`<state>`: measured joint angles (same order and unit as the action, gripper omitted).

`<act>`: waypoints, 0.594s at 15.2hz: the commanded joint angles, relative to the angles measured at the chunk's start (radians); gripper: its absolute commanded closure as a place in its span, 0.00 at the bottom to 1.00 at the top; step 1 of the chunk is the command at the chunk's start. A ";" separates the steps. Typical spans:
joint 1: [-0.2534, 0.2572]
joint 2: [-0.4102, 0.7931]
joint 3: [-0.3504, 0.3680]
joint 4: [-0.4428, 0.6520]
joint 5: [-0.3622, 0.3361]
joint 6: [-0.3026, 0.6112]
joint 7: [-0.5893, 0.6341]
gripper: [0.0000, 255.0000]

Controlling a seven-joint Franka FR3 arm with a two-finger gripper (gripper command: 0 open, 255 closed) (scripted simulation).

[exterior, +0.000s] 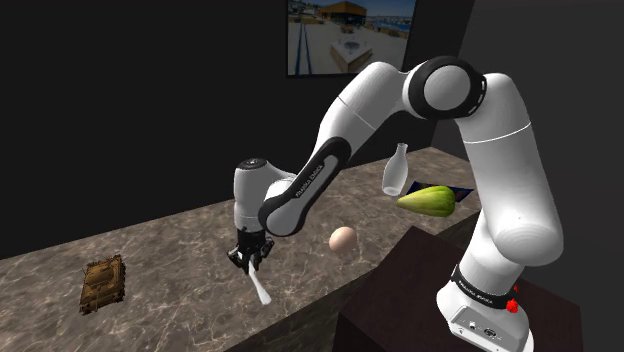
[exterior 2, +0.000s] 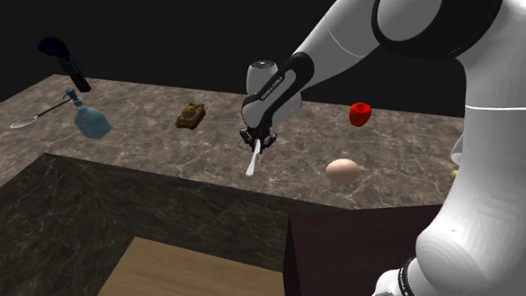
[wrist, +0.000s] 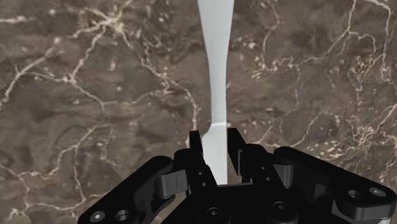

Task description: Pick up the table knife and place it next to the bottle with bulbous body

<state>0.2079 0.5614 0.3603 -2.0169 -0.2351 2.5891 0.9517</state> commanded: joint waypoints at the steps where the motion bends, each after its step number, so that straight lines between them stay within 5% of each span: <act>1: -0.008 -0.024 0.011 -0.004 0.011 -0.020 -0.006 1.00; 9: -0.035 -0.108 0.046 -0.008 0.054 -0.098 -0.031 1.00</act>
<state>0.1756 0.4656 0.4013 -2.0218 -0.1867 2.5007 0.9227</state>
